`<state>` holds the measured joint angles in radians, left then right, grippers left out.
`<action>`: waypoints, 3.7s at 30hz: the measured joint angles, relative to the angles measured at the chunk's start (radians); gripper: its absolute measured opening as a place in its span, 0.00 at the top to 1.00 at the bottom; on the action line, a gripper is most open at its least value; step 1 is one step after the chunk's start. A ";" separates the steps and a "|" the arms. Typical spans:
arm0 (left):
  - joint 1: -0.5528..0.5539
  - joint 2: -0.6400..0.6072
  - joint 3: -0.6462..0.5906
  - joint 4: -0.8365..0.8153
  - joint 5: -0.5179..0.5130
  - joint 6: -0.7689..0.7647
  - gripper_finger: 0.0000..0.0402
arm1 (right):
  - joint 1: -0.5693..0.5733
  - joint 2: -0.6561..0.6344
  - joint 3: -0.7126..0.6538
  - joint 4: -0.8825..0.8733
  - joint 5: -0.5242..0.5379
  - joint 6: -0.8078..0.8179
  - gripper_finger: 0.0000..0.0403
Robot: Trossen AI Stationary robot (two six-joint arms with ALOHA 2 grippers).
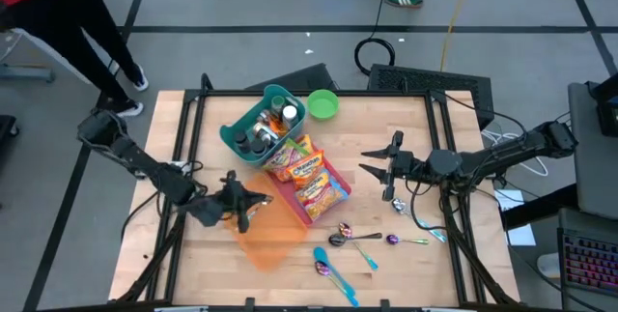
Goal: Pick & Place Food Item
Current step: Put the top white blue spoon into the orange bin, then put the white blue spoon into the orange bin
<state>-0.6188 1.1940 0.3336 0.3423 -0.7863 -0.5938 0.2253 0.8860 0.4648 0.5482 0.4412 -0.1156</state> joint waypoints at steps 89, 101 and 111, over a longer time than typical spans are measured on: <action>0.432 -0.224 0.001 0.206 0.399 0.252 0.47 | 0.509 0.216 -0.031 -1.242 -0.242 1.386 0.80; 0.436 -0.224 0.001 0.204 0.400 0.262 0.47 | 0.510 0.200 -0.025 -1.215 -0.203 1.416 0.99; 0.436 -0.224 0.001 0.217 0.398 0.271 0.47 | 0.508 0.123 0.080 -1.119 0.099 1.147 1.00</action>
<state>-0.1833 0.9703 0.3344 0.5596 -0.3884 -0.3229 0.7330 1.0093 0.5451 -0.5710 0.5407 1.0311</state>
